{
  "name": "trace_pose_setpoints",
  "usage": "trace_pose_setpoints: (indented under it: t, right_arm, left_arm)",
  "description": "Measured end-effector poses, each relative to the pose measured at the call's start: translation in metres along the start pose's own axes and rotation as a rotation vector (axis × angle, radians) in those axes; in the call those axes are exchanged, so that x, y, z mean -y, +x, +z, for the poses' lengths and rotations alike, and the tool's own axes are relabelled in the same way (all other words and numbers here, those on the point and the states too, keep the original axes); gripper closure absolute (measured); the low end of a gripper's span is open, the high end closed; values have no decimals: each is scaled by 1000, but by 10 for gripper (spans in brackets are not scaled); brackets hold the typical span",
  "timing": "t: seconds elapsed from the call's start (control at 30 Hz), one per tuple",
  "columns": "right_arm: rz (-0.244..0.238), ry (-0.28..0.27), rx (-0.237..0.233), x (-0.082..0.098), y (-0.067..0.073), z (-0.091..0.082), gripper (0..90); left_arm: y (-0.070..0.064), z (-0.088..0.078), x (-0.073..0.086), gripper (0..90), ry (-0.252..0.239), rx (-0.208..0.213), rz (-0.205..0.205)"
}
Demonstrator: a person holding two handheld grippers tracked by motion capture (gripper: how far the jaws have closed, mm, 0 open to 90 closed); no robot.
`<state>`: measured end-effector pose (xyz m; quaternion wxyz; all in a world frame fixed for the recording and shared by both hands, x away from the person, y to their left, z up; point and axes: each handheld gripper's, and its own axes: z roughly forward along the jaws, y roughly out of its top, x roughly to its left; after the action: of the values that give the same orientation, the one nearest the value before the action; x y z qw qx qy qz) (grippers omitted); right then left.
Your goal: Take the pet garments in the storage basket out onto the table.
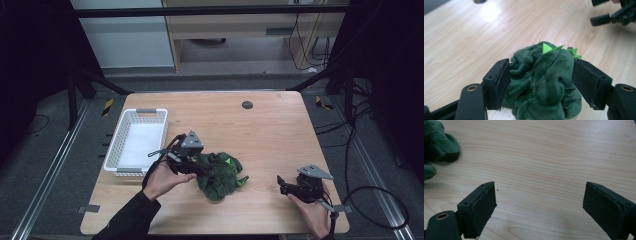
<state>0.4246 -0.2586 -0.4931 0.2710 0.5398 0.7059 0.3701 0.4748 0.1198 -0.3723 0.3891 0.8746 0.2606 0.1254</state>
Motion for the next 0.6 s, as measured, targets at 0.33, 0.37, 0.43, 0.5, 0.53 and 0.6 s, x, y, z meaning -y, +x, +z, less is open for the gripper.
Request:
trace_pose_setpoints:
  t: [0.33, 0.37, 0.43, 0.5, 0.53, 0.6]
  right_arm:
    - [4, -1, 2, 0, 0, 0, 109]
    - [4, -1, 2, 0, 0, 0, 109]
    - [5, -1, 2, 0, 0, 0, 108]
    - [0, -2, 3, 0, 0, 0, 108]
    - [4, -1, 1, 0, 1, 0, 107]
    - [4, 0, 0, 0, 1, 0, 107]
  left_arm:
    - [8, -27, 39, 338, -90, -79, -87]
    - [8, -27, 39, 345, -90, -79, -87]
    - [9, -30, 49, 363, -104, -97, -107]
    - [10, -33, 59, 379, -118, -114, -128]
    - [11, -34, 68, 387, -128, -133, -146]
    - [13, -35, 76, 398, -138, -145, -162]
